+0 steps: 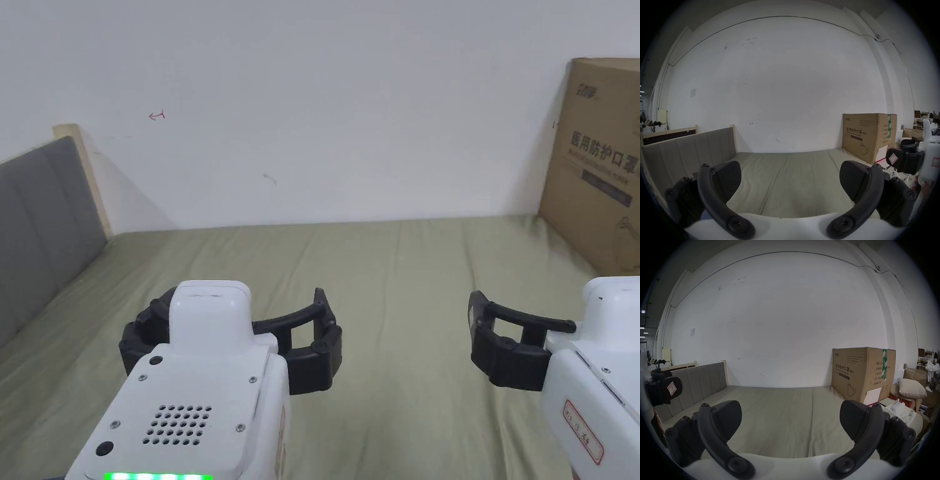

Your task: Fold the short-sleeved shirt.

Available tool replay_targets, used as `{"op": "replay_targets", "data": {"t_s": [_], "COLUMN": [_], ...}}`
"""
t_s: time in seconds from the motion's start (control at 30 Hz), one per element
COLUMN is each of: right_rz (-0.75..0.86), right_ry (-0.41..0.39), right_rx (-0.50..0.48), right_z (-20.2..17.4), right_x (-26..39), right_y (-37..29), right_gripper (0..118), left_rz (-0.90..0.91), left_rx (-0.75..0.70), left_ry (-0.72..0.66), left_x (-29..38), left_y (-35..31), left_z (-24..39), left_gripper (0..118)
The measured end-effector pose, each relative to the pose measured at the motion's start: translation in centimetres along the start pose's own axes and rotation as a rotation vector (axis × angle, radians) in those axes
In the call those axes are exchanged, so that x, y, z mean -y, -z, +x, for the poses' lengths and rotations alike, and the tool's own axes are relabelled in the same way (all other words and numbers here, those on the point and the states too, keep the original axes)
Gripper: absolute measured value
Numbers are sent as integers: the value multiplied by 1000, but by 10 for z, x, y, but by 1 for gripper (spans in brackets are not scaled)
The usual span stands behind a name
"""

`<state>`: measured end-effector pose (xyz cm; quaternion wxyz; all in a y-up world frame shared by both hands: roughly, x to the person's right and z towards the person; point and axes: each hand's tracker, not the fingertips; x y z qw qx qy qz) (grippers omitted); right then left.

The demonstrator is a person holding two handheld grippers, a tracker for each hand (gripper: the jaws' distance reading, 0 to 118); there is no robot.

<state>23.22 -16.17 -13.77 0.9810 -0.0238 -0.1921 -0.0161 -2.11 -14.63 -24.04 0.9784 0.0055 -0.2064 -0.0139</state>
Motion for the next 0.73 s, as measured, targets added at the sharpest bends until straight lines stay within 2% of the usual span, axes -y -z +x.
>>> {"op": "replay_targets", "data": {"t_s": [0.13, 0.27, 0.73], "right_rz": [-17, -33, -86], "right_ry": [-19, -16, 15], "right_rx": [7, 0, -12], "right_z": [-2, -3, -1], "right_x": [2, 3, 10], "right_y": [3, 6, 14], "right_gripper": [118, 118, 118], "left_rz": [-17, -41, -116], "left_rx": [-32, 28, 47], "left_ry": [16, -66, -220], "left_x": [3, 2, -1], "left_y": [4, 5, 13], "left_z": [0, -5, -12], "left_gripper": [118, 118, 118]}}
